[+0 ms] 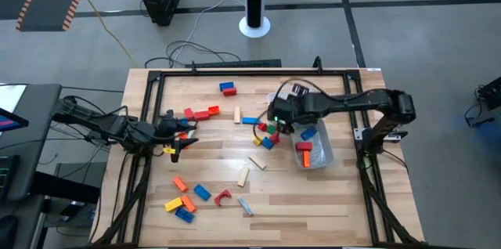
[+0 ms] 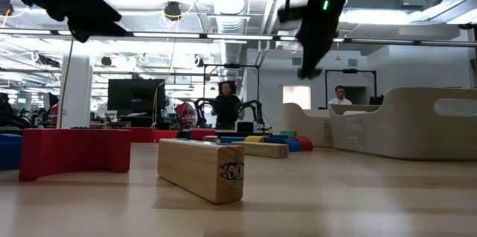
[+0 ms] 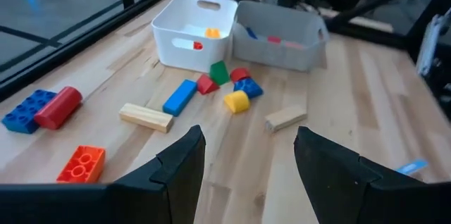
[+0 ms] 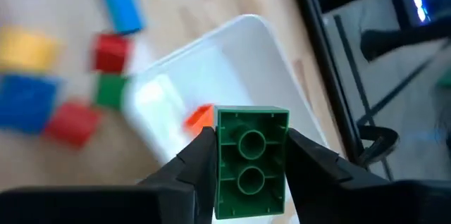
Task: Sort blocks by size
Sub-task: Put the small green game piece into the white bin, then put the small yellow wooden block into the white bin
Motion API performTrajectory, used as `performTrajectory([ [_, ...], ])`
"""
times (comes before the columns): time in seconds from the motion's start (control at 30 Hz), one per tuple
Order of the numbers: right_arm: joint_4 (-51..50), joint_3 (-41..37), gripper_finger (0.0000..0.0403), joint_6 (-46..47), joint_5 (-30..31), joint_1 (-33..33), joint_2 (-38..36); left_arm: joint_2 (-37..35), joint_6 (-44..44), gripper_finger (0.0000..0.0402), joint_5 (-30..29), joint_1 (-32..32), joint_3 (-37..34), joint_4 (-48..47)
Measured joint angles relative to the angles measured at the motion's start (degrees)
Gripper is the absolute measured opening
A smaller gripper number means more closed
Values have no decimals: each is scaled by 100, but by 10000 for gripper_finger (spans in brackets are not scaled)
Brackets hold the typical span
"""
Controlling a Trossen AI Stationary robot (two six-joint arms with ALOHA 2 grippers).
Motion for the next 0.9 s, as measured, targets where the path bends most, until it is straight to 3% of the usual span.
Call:
performTrajectory([
  [0.2,670,-343,222,-219,-1151,-806,138,181,270,208,-85,0,0,0],
  [0.33,539,-292,258,-337,-1465,-955,147,190,302,208,-118,0,0,6],
  [0.43,557,-67,265,-501,-1469,-692,121,190,302,208,-128,0,0,6],
  [0.63,773,540,265,-1192,-1262,476,338,207,278,208,-244,0,0,35],
  [0.9,404,1434,265,-1497,-1321,1034,1608,212,267,208,-246,0,9,297],
])
